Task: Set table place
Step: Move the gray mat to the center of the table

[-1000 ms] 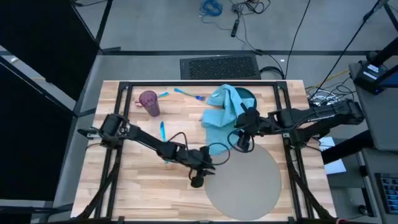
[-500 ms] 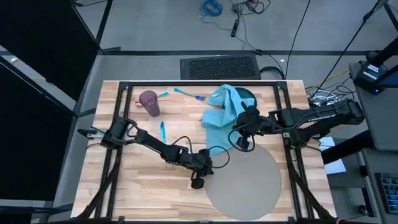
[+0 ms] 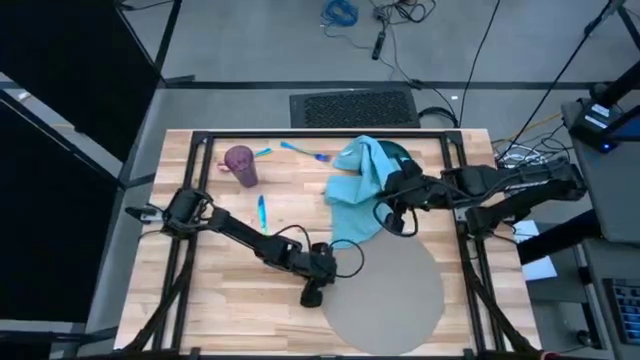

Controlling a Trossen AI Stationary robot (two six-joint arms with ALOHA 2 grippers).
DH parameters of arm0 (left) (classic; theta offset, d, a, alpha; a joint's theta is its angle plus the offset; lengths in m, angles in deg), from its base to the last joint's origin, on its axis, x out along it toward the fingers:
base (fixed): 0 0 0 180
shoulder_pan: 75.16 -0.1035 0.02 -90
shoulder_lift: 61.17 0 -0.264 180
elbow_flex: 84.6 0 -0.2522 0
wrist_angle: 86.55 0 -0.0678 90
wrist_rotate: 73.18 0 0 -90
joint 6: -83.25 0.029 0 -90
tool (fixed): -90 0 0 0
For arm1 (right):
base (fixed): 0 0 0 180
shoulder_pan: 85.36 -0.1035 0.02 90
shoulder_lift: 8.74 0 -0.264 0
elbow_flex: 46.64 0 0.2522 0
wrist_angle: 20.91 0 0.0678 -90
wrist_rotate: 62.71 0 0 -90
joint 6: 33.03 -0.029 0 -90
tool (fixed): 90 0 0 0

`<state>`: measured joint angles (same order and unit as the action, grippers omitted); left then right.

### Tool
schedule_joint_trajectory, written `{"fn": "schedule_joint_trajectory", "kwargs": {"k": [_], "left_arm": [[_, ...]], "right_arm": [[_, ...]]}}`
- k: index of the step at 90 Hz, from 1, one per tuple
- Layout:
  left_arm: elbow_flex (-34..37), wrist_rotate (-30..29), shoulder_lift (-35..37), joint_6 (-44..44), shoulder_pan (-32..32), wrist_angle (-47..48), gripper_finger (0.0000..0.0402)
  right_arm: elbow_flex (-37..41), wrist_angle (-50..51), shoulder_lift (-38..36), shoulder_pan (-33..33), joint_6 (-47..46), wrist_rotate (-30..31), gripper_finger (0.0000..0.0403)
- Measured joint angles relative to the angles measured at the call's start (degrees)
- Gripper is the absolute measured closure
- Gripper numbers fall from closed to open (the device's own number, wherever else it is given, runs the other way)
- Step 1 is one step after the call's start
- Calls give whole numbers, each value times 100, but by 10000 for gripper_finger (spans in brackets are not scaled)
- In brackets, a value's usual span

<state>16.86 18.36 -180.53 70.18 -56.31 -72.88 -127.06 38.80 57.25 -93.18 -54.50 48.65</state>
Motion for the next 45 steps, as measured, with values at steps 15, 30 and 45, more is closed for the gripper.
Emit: {"fn": "schedule_joint_trajectory", "kwargs": {"k": [15,30,45], "left_arm": [[0,2,167,-416,101,704,401],[89,-102,534,-664,210,1737,401],[242,-635,943,-981,294,3028,401]], "right_arm": [[-39,92,0,1,-34,-11,403],[-41,129,2,-3,-36,-43,403],[-41,230,0,-3,-40,-49,403]]}}
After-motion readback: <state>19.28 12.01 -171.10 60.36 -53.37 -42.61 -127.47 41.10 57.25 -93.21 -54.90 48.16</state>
